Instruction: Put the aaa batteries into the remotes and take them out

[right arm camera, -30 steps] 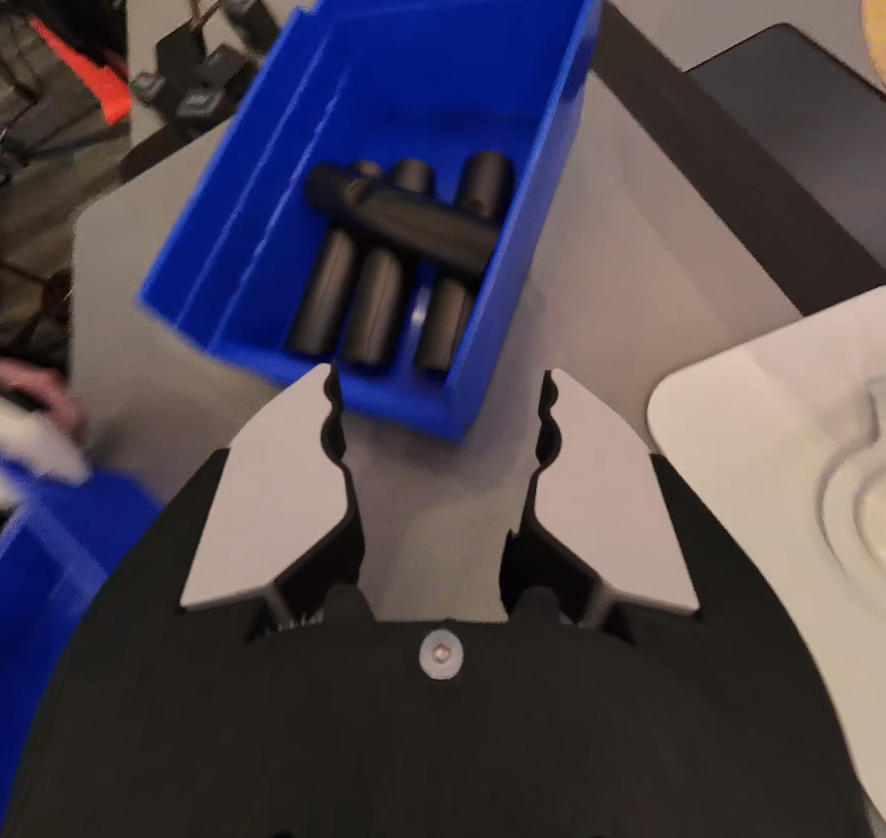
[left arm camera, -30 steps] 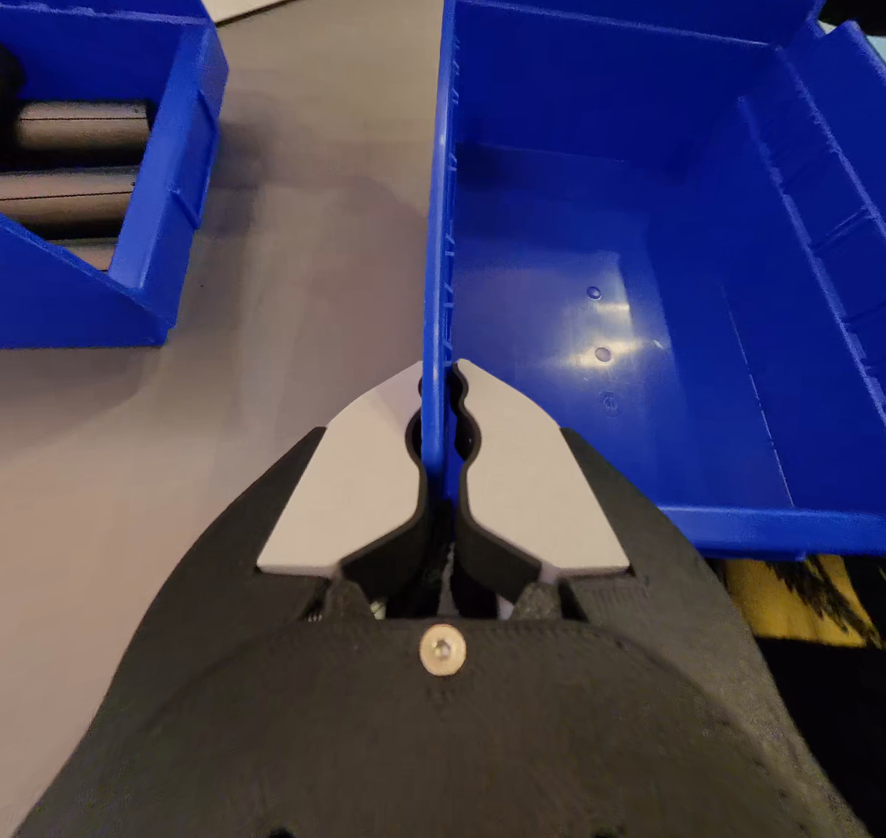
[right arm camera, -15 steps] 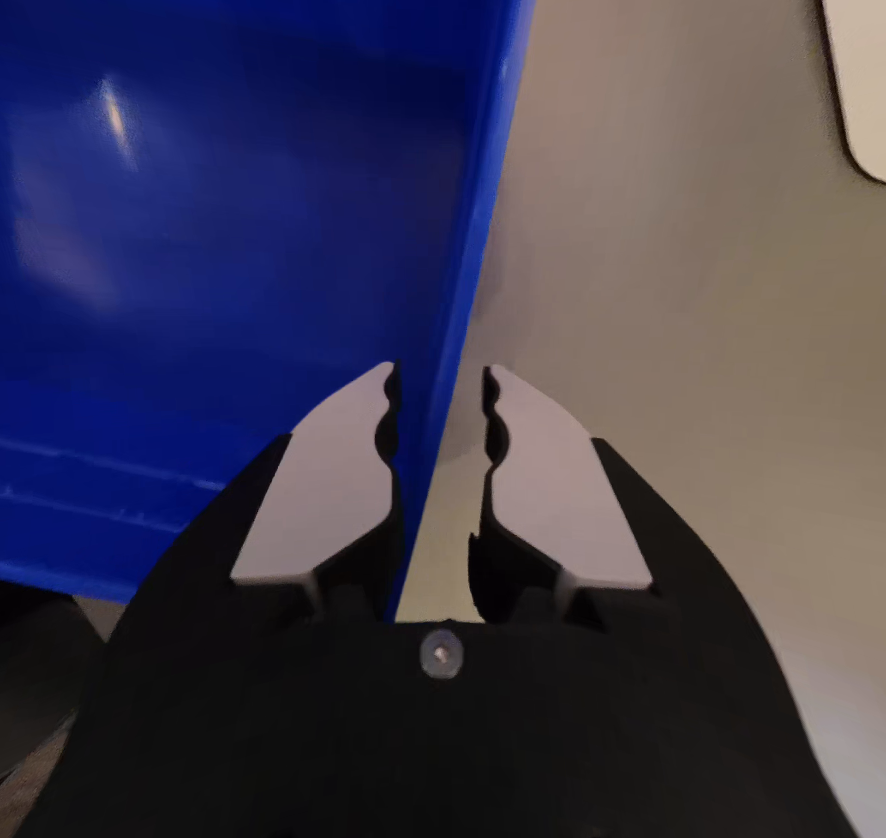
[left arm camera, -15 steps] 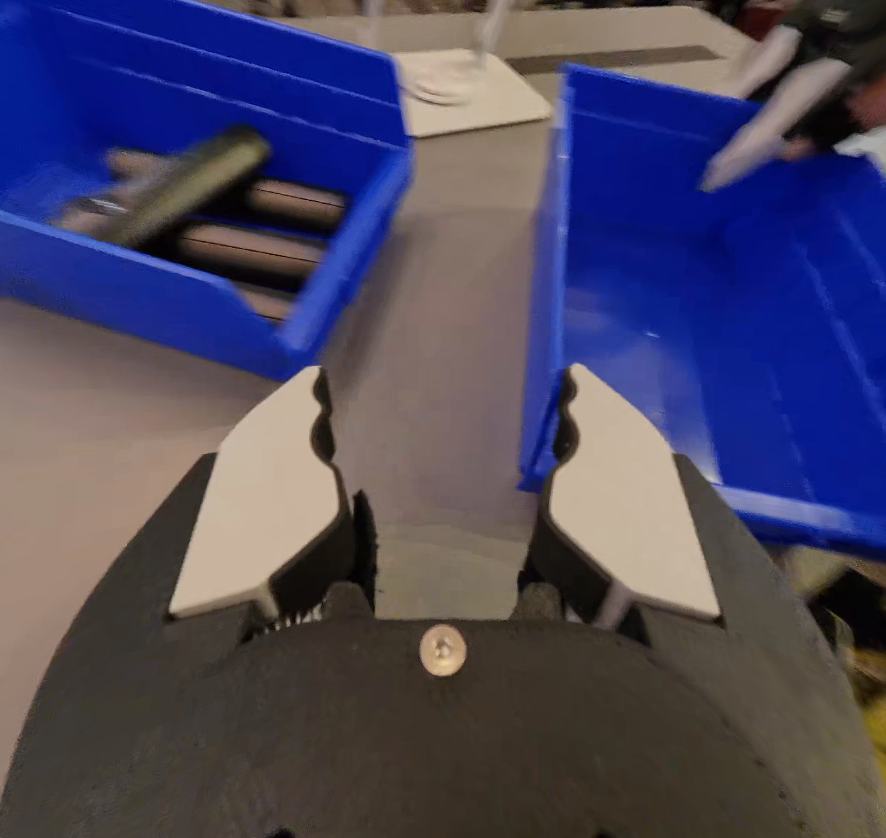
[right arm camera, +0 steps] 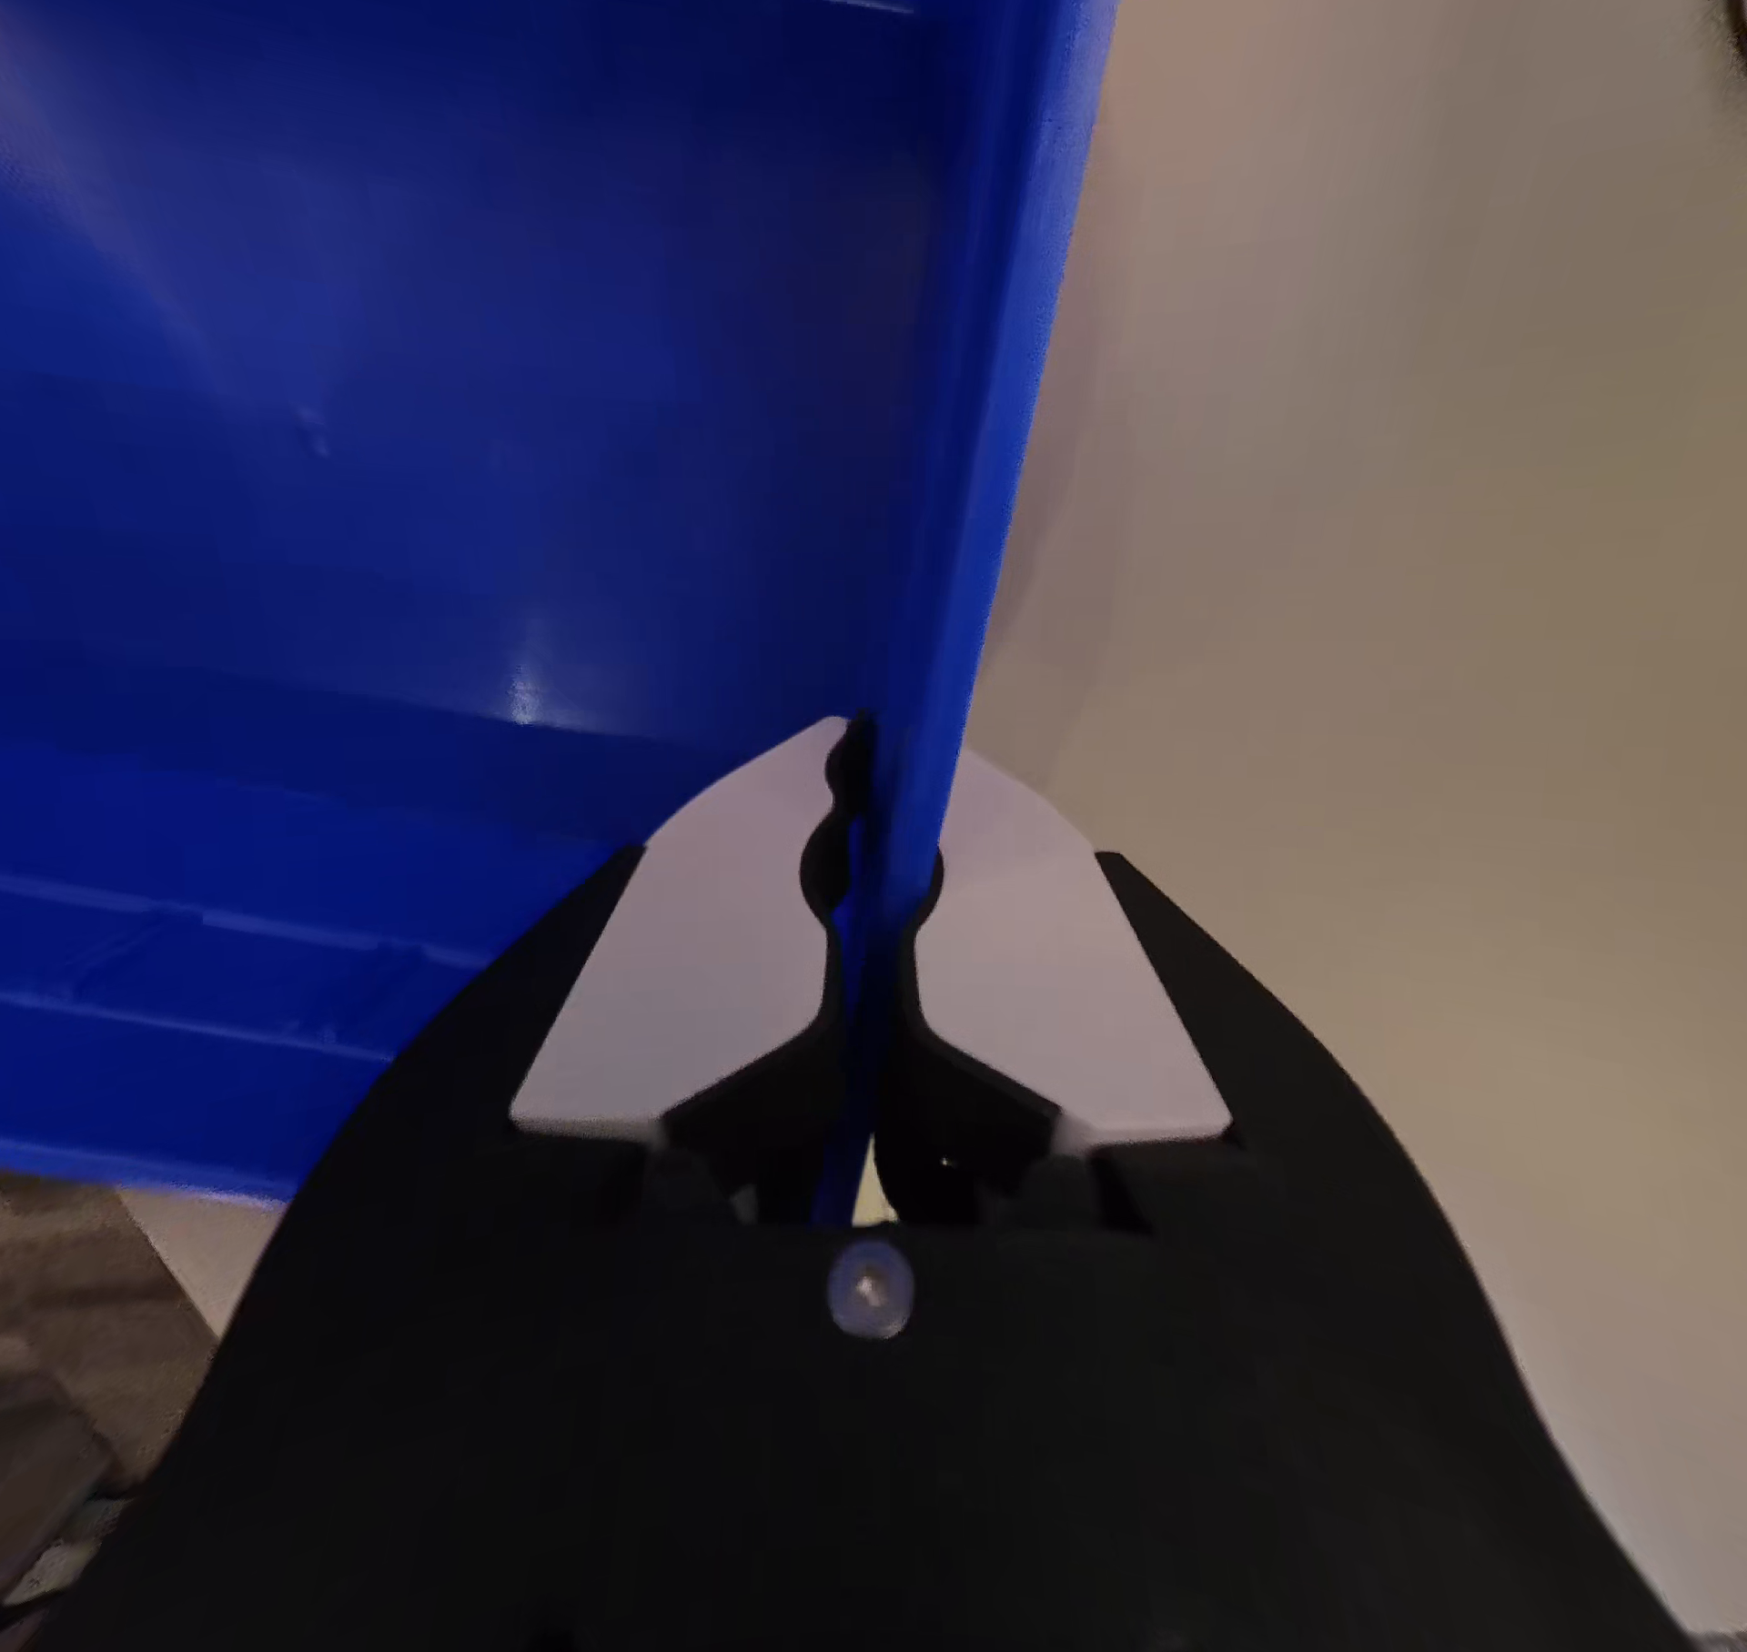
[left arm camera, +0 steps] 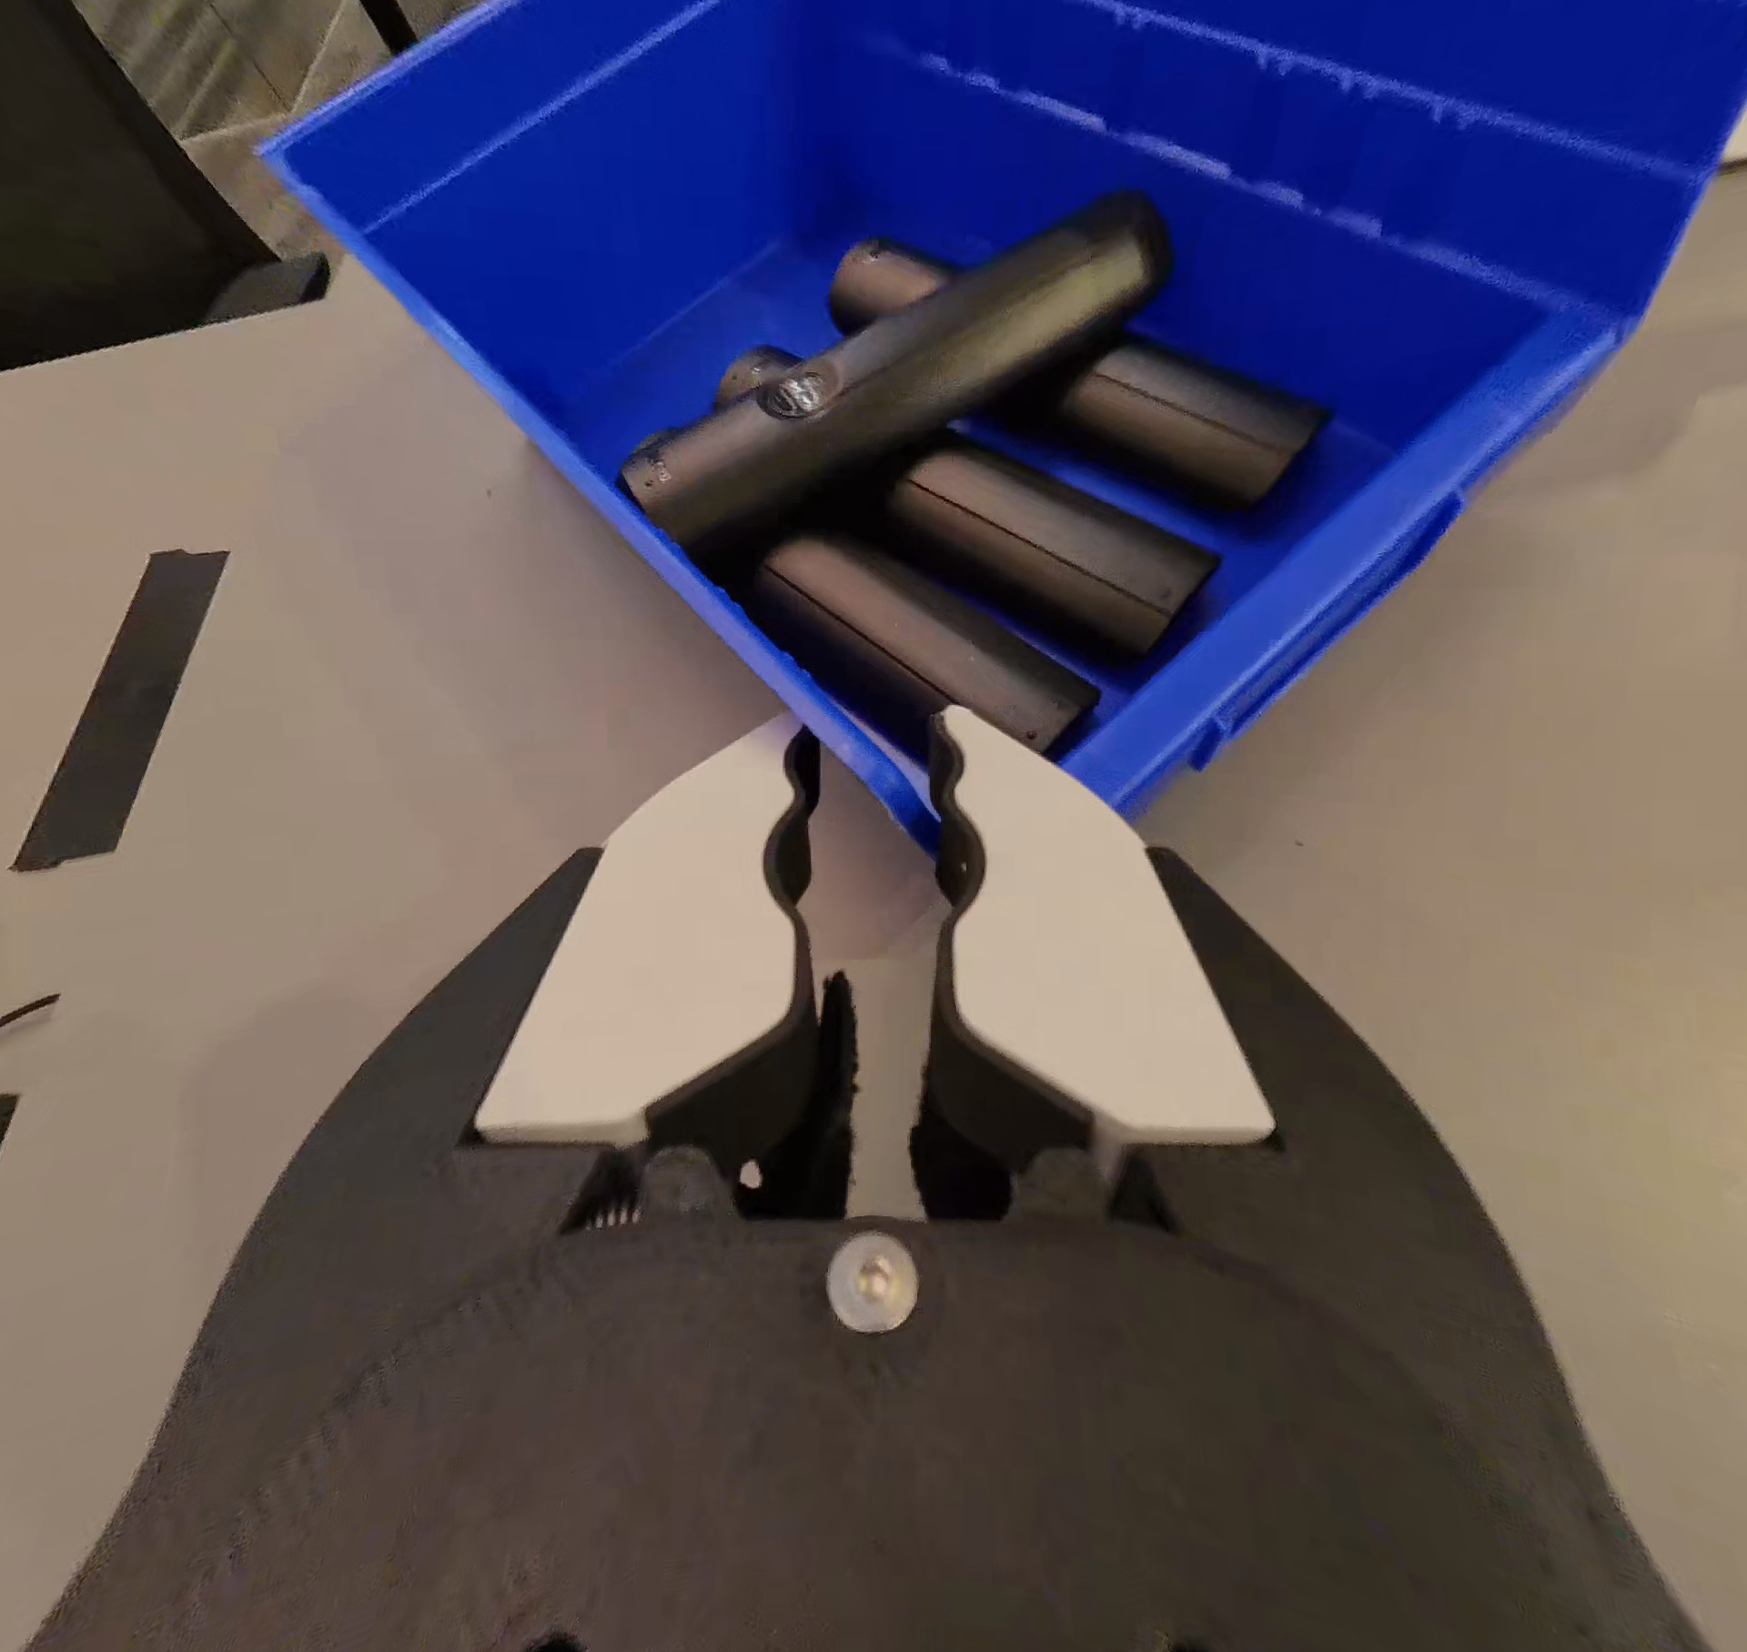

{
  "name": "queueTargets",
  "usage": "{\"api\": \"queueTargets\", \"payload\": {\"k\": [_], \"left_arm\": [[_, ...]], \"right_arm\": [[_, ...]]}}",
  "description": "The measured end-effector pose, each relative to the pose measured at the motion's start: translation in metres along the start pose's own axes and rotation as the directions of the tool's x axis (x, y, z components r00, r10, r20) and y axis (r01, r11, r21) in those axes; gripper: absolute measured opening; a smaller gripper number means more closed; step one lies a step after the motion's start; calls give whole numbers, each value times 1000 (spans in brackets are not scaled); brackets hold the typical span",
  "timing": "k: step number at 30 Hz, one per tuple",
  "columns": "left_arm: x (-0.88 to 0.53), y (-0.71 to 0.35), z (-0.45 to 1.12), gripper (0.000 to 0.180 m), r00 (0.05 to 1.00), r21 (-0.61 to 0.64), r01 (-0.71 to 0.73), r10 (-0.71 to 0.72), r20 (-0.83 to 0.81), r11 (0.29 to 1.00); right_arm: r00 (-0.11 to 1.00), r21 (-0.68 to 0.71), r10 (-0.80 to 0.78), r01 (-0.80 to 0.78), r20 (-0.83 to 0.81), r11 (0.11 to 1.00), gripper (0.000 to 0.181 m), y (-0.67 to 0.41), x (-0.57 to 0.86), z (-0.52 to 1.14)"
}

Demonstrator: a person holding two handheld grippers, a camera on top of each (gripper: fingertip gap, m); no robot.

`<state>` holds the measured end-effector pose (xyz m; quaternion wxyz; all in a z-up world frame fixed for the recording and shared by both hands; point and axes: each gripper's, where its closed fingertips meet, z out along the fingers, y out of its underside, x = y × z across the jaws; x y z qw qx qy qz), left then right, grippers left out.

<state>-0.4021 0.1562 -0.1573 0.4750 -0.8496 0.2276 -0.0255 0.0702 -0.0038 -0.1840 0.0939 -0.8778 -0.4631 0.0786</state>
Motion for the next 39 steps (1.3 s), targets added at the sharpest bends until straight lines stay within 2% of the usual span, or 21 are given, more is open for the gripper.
{"api": "queueTargets", "payload": {"k": [8,10,13,15,17,27,34,39], "left_arm": [[-71,-4,30,11,998,39,-54,55,-13,998],[-86,-5,38,9,999,48,-22,24,-49,999],[-115,-8,52,7,998,19,-28,29,-49,999],[-128,-11,61,5,994,21,42,-40,-101,999],[-139,-14,69,6,993,27,23,-20,-113,999],[-143,-22,82,4,979,61,120,-108,-174,991],[-127,-22,76,5,988,63,89,-79,-134,994],[-120,-19,68,6,992,87,68,-58,-112,994]], "right_arm": [[997,-59,-76,77,18,995,3,83,73,-24],[992,-68,-129,129,10,989,4,99,98,-29],[991,-82,-129,130,24,988,3,115,135,-34],[994,-110,-102,105,34,988,3,123,161,-37],[995,-125,-104,104,6,987,4,126,191,-40],[989,-209,-138,123,-60,970,10,110,296,-41],[983,-230,-173,154,-65,961,12,95,333,-39],[991,-212,-107,87,-86,973,12,99,355,-41]]}}
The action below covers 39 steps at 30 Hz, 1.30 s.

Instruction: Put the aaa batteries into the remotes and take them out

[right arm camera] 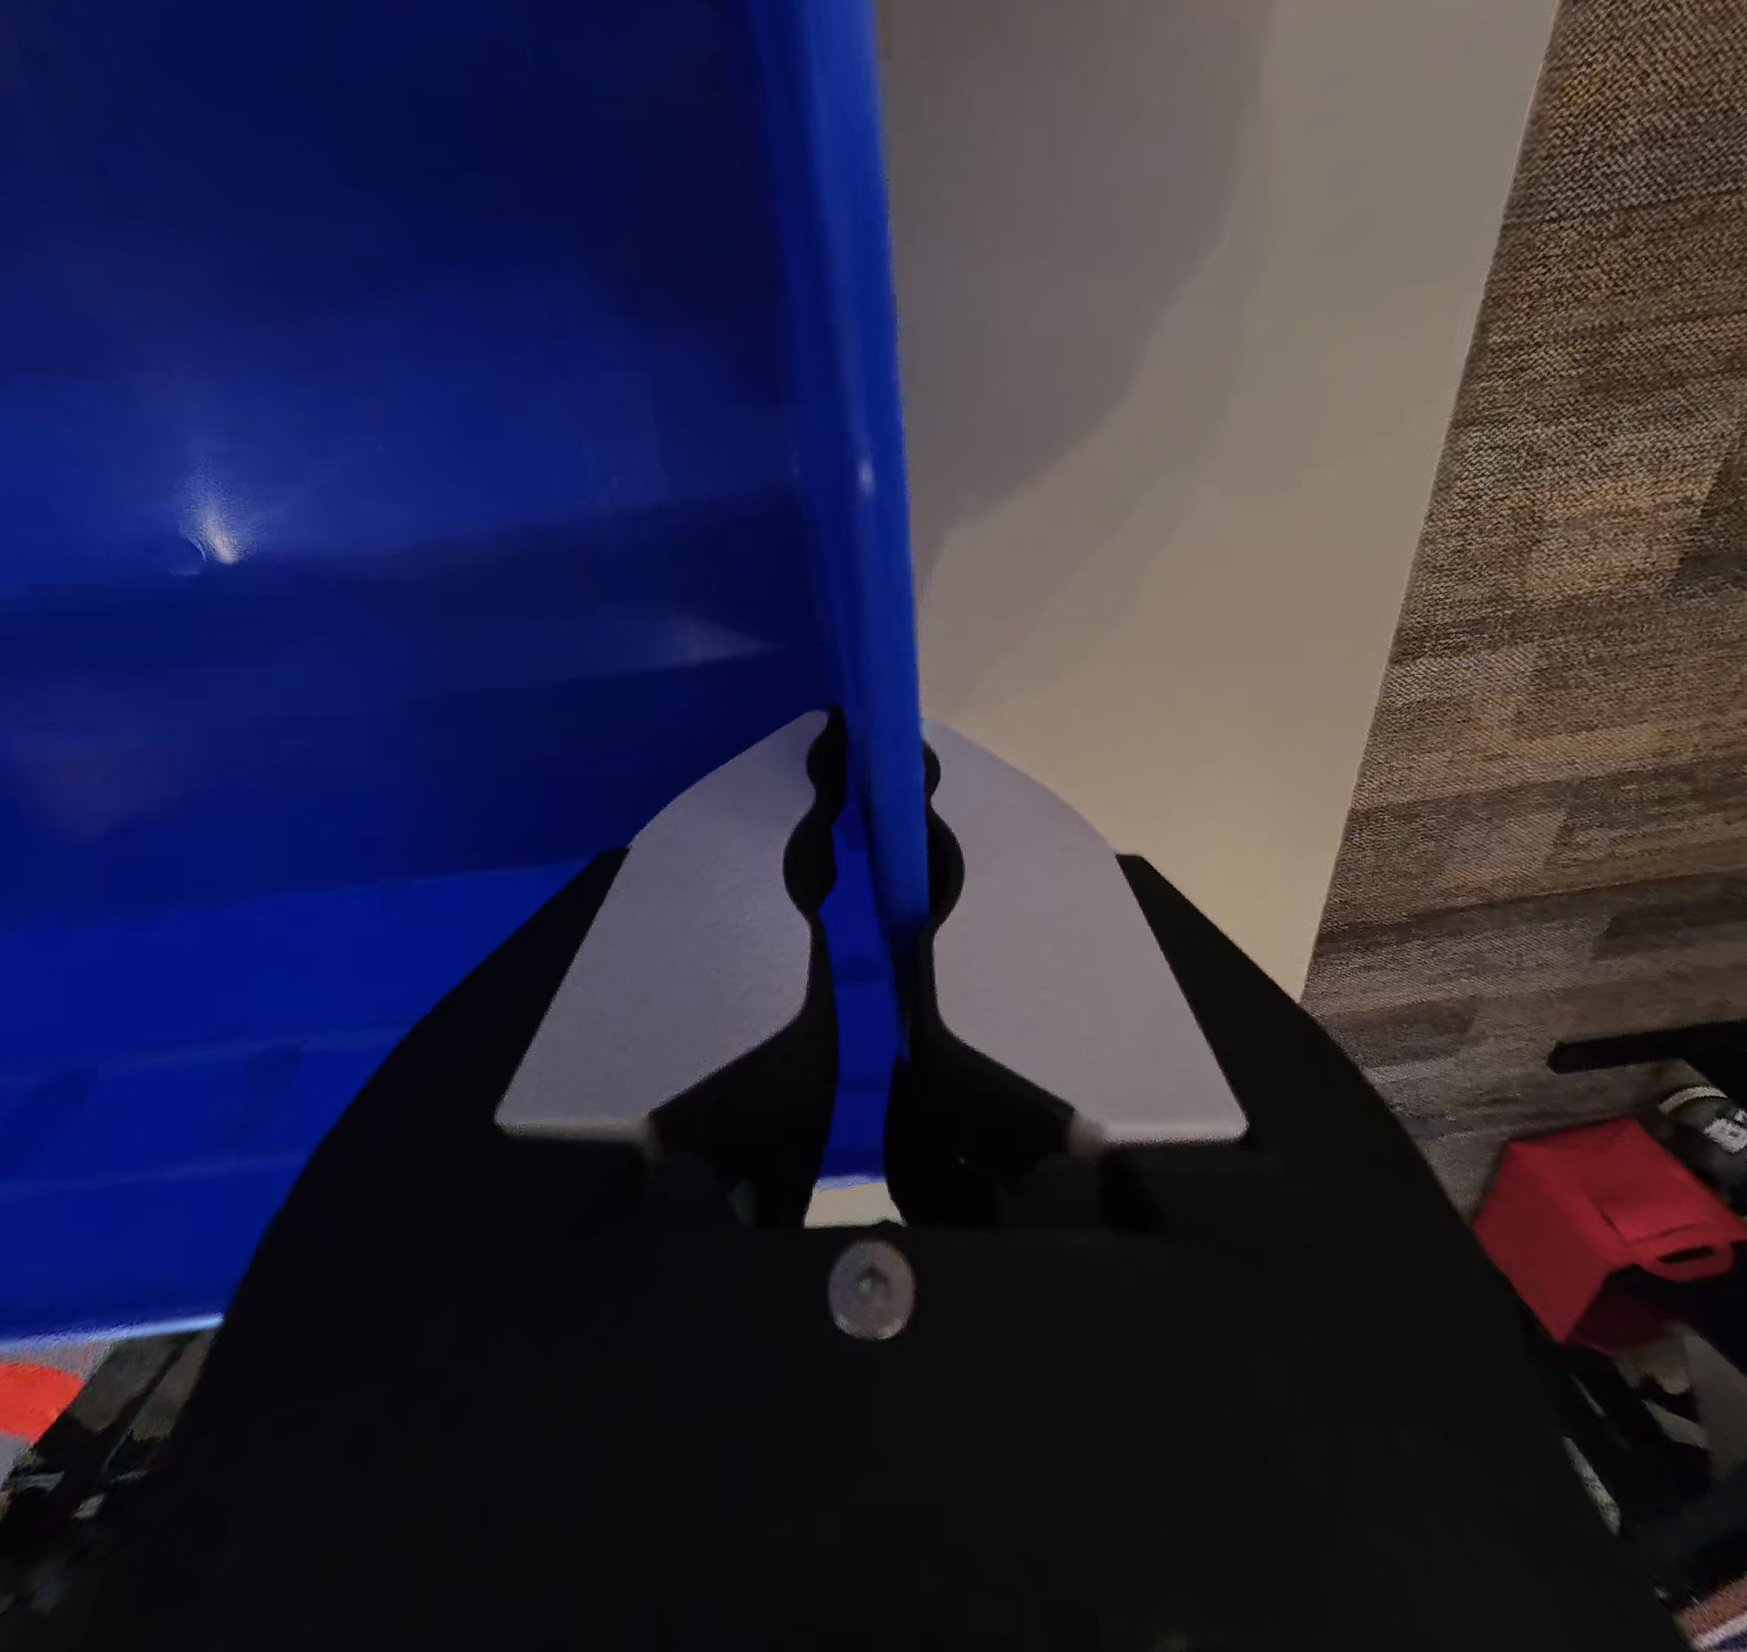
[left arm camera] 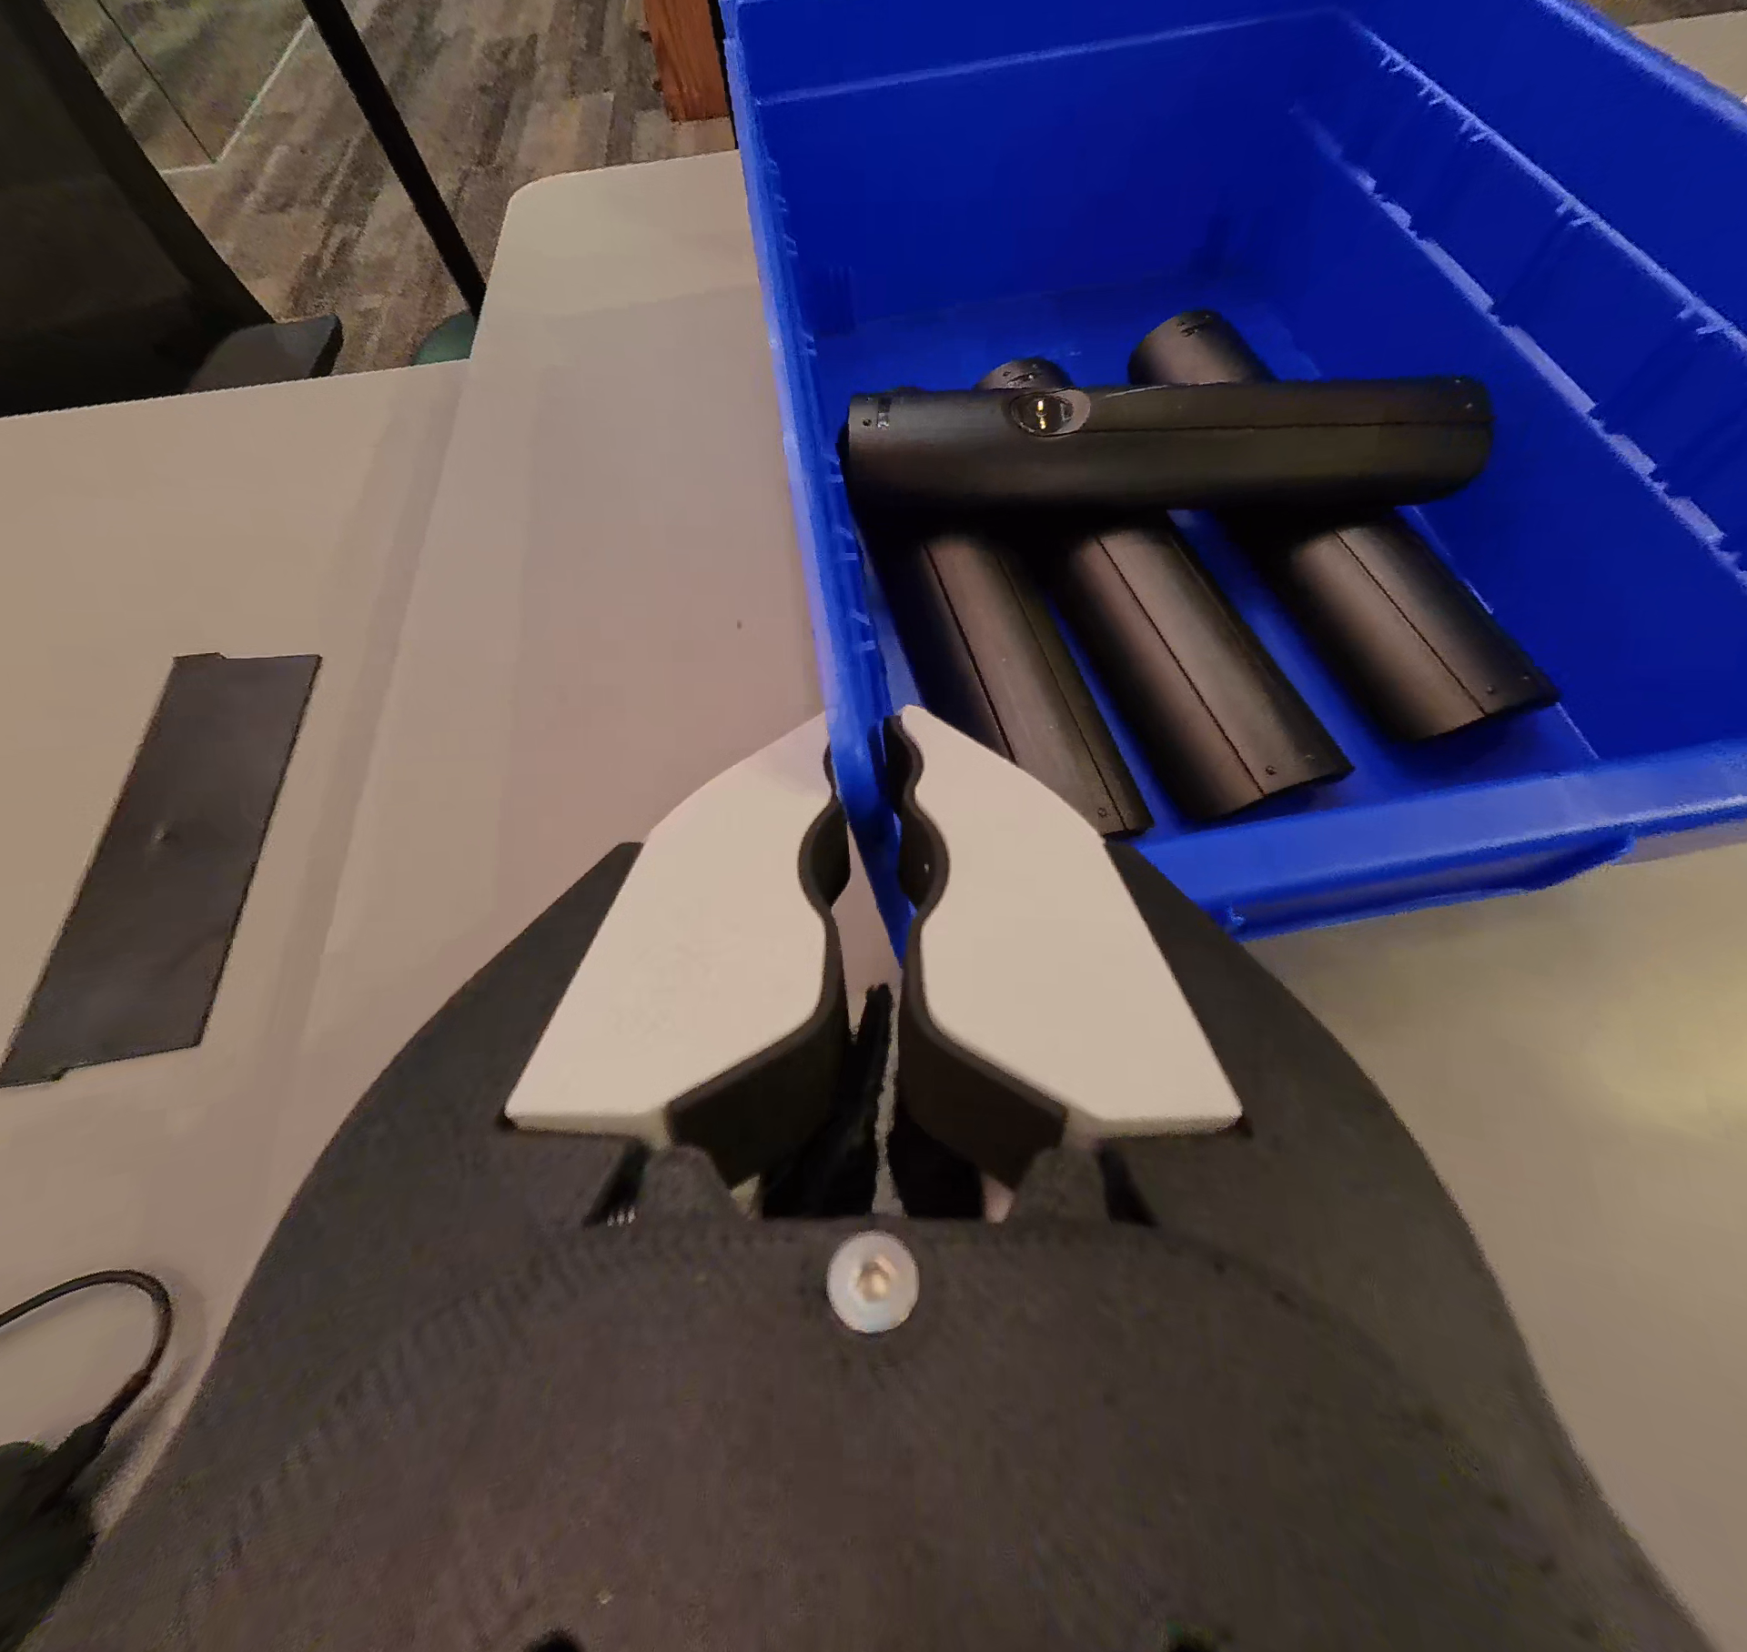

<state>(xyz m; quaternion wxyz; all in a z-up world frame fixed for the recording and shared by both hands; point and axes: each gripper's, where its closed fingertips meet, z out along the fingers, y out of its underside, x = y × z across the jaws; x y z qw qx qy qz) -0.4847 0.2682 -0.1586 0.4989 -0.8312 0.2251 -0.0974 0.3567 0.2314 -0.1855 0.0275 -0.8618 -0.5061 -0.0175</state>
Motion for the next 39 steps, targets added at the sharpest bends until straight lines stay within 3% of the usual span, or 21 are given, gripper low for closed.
{"api": "queueTargets", "payload": {"k": [7,8,9,12,14,18,20,24,28,32,35,39], "left_arm": [[-6,-4,6,6,999,12,-20,21,-27,1000],[-6,-4,5,9,999,25,-22,23,-39,999],[-8,-5,4,24,999,38,-11,12,-43,999],[-17,-13,-11,52,1000,91,17,-15,-22,996],[-21,-24,-30,56,999,145,-39,37,20,989],[-2,-40,-52,62,978,144,-206,206,11,968],[13,-46,-55,64,948,129,-315,319,-10,940],[47,-62,-40,62,808,99,-573,581,-96,813],[70,-70,2,70,589,39,-786,767,-255,617],[66,-68,48,68,385,-27,-913,836,-391,408],[57,-65,78,67,325,-64,-939,808,-492,339],[38,-47,103,66,238,-140,-971,750,-617,194]], "right_arm": [[998,-4,56,-56,0,998,16,1,4,0],[995,-17,98,-98,-13,995,19,2,4,-1],[993,-18,119,-119,-8,993,29,2,4,-2],[971,100,235,-239,52,966,48,-8,0,-19],[974,202,227,-221,-8,954,42,-17,-3,-45],[961,413,229,-148,-154,899,49,-42,-29,-113],[947,441,230,-112,-224,891,56,-50,-57,-138],[939,518,160,22,-304,855,55,-83,-143,-170],[933,575,93,134,-347,807,45,-115,-235,-177],[952,693,50,184,-303,697,28,-149,-320,-172],[961,733,12,203,-277,650,27,-172,-365,-153],[980,762,-31,171,-195,625,25,-194,-400,-124]]}}
